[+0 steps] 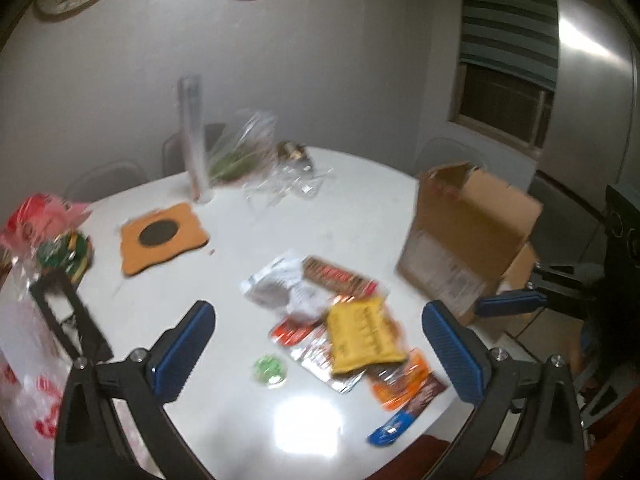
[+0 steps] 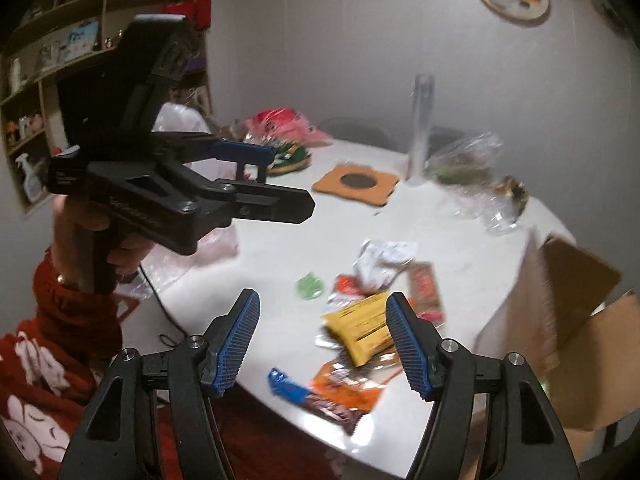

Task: Organize snacks
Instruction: 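Move both tools back over the snack pile, then grasp the blue chocolate bar with the right tool while the left tool grasps the yellow cracker pack, then carry both snacks into the cardboard box and open both tools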

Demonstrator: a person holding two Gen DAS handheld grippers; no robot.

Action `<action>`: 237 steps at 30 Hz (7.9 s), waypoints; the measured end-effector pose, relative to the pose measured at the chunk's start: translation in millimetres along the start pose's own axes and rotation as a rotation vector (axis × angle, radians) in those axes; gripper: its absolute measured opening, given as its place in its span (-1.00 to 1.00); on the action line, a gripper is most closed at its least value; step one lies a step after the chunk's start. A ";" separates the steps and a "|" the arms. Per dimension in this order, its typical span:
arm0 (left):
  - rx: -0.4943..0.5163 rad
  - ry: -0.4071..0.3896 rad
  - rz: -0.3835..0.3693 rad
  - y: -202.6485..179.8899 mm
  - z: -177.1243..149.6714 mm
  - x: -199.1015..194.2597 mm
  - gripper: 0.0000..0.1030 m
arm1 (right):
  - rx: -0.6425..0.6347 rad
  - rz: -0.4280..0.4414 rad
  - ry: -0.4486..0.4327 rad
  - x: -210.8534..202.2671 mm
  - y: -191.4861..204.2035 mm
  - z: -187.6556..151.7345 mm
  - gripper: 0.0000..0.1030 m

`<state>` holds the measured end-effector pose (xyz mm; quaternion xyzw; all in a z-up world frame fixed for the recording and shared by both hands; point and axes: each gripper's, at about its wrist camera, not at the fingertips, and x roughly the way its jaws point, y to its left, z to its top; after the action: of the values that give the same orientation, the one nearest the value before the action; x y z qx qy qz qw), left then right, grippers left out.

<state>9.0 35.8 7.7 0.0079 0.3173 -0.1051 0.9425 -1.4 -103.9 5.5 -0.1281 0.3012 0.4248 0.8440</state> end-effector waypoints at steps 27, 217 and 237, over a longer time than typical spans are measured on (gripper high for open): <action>0.008 0.089 -0.027 -20.3 -95.5 54.1 0.99 | -0.122 0.233 0.222 92.0 -32.6 -95.4 -0.27; 0.407 0.200 -0.227 -217.3 133.7 166.3 0.33 | 0.241 -0.455 -0.036 -53.7 -200.0 -63.1 -0.73; 0.357 0.088 -0.229 -190.7 142.9 120.0 0.97 | 0.225 -0.432 -0.015 -52.8 -176.8 -53.1 0.21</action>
<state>148.7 -185.5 59.7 0.1434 0.3331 -0.2655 0.8933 93.7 -270.0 -10.6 -0.0913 0.3061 0.1992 0.9264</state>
